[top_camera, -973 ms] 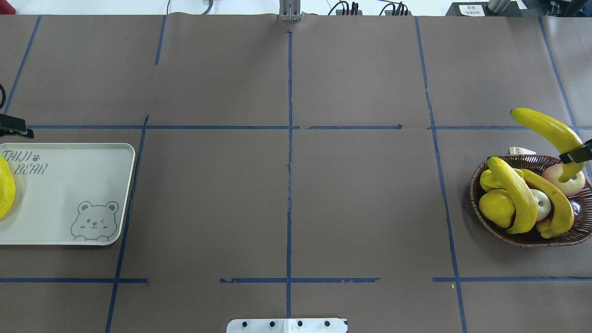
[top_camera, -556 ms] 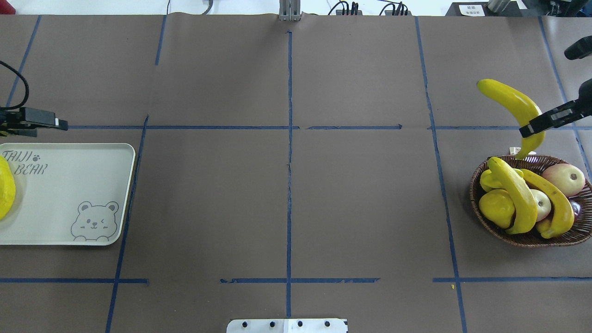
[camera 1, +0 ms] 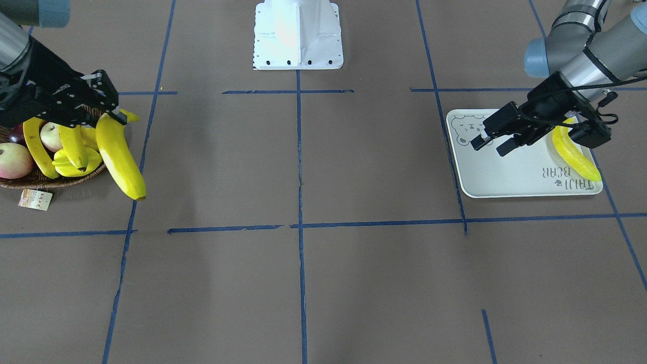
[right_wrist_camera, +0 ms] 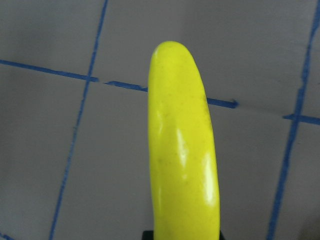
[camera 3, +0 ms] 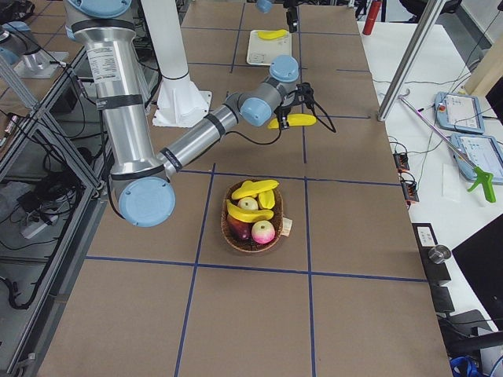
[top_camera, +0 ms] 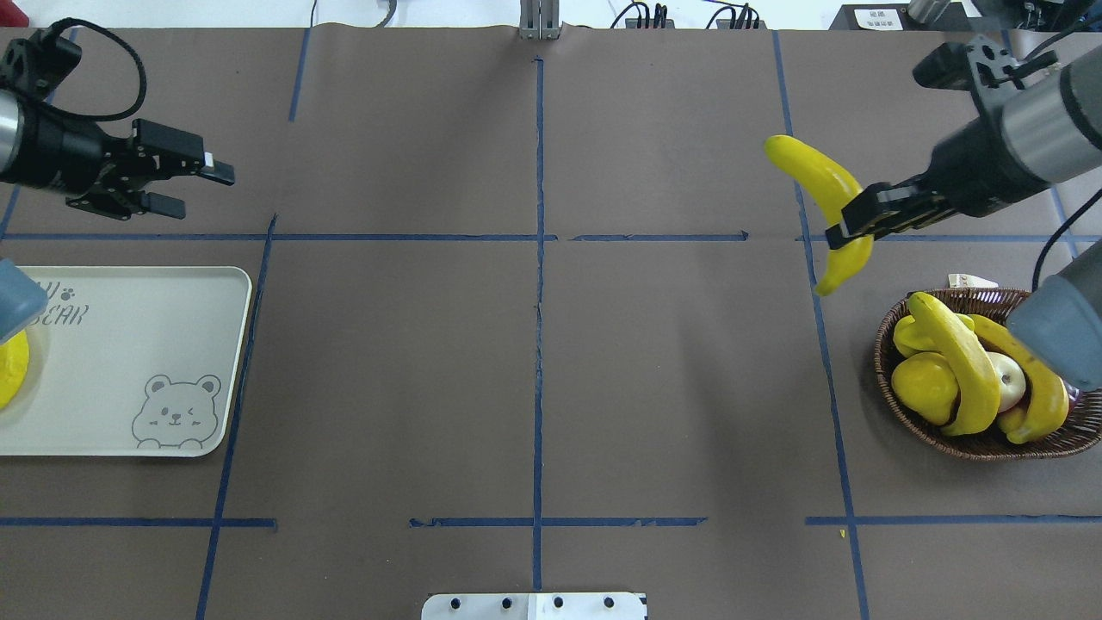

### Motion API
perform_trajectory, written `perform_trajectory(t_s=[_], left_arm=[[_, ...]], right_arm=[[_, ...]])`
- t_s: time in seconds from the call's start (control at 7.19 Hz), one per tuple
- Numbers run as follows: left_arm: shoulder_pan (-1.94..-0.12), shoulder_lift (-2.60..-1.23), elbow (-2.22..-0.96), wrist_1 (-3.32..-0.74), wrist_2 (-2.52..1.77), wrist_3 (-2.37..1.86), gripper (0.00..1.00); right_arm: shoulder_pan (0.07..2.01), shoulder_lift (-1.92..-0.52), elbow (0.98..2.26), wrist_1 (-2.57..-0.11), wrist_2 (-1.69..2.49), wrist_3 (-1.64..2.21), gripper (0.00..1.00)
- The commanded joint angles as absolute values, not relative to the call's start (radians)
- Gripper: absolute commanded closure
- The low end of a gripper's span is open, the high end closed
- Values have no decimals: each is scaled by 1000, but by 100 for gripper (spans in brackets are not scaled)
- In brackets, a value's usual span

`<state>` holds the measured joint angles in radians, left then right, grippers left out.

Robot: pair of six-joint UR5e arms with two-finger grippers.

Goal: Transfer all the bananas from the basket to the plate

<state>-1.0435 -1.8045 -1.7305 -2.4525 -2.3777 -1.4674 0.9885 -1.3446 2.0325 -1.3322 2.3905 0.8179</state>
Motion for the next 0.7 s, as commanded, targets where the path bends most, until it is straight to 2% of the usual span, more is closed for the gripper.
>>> perform_trajectory(t_s=[0.0, 0.28, 0.56], left_arm=[[-988, -1908, -1727, -2445, -2375, -1644, 0], [-957, -1986, -1727, -2445, -2365, -1794, 0], [-870, -2031, -1721, -2439, -2262, -1863, 0]], right_arm=[[831, -1289, 2030, -1136, 2253, 1113, 95], [690, -1263, 2023, -993, 2104, 1260, 97], [553, -1191, 2014, -986, 1938, 1337, 97]])
